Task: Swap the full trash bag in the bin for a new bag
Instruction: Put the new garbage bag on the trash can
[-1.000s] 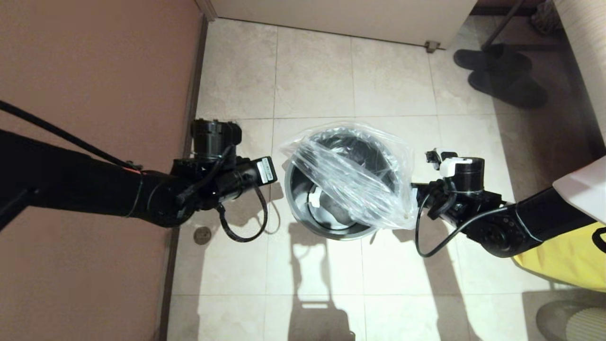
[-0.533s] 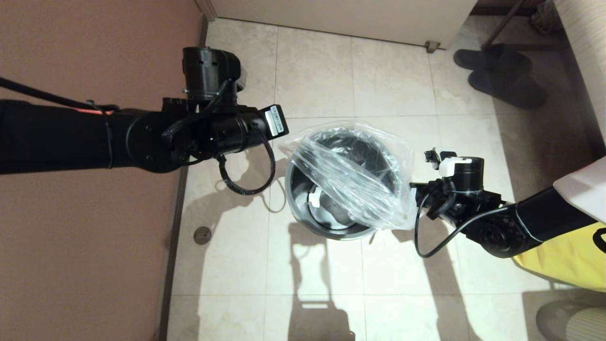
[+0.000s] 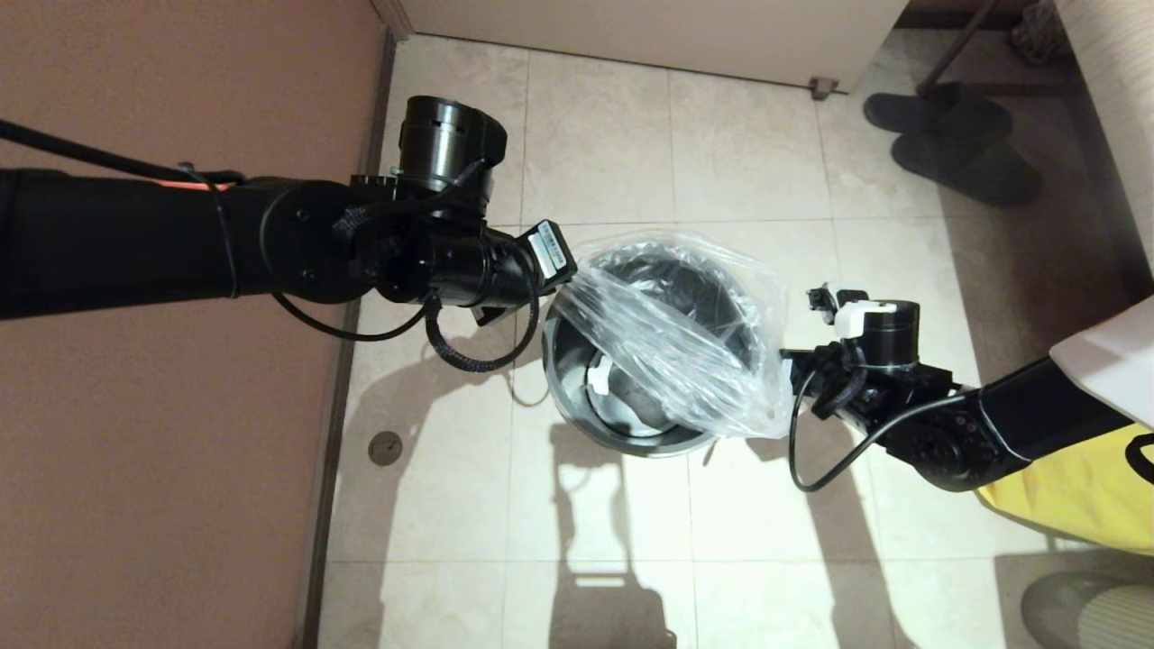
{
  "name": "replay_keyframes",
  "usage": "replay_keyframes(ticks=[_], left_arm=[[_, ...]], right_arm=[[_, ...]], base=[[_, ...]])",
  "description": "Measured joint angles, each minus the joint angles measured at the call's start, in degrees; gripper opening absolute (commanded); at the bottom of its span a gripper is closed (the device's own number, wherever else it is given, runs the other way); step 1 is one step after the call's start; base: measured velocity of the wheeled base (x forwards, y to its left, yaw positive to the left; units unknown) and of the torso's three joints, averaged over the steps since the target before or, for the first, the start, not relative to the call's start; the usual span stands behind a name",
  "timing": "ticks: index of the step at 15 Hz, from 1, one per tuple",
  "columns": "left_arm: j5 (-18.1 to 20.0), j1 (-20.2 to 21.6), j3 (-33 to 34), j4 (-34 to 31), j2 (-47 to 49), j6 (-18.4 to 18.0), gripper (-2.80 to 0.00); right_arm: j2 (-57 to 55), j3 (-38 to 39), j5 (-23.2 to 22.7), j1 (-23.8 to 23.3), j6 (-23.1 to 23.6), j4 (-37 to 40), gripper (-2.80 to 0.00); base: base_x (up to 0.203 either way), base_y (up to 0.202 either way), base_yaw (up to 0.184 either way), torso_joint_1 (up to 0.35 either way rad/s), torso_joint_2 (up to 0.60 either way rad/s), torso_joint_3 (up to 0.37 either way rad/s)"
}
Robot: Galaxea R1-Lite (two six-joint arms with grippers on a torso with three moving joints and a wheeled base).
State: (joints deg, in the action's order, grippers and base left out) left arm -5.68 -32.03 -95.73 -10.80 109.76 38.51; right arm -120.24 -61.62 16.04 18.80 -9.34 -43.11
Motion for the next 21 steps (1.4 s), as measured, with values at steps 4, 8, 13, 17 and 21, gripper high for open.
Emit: replay_keyframes(ticks=[4,8,13,17,21], left_arm=[[3.6,-1.6,2.6,-1.3,-1.2,5.2,0.0],[3.6,-2.1,4.9,-0.7,0.3,6.2,0.0],[3.1,-0.9,6.3,7.0,3.8,5.8,-2.8],[3.0,-0.6,5.5,8.9,6.0,5.7,-2.8],[3.0,-0.6,3.3,8.9,7.1,5.6,-2.8]], right_arm=[[-0.2,0.0,0.0,0.1,0.0,0.0,-2.8],[-0.3,-0.1,0.0,0.1,0.0,-0.1,-2.8],[-0.5,-0.1,0.0,-0.1,0.0,-0.1,-2.8],[-0.9,-0.3,0.0,-0.1,0.0,-0.1,-2.8],[-1.1,-0.4,-0.5,-0.3,0.0,-0.2,-2.8]], base=[[0.0,0.0,0.0,0.0,0.0,0.0],[0.0,0.0,0.0,0.0,0.0,0.0],[0.0,0.0,0.0,0.0,0.0,0.0],[0.0,0.0,0.0,0.0,0.0,0.0],[0.0,0.0,0.0,0.0,0.0,0.0]])
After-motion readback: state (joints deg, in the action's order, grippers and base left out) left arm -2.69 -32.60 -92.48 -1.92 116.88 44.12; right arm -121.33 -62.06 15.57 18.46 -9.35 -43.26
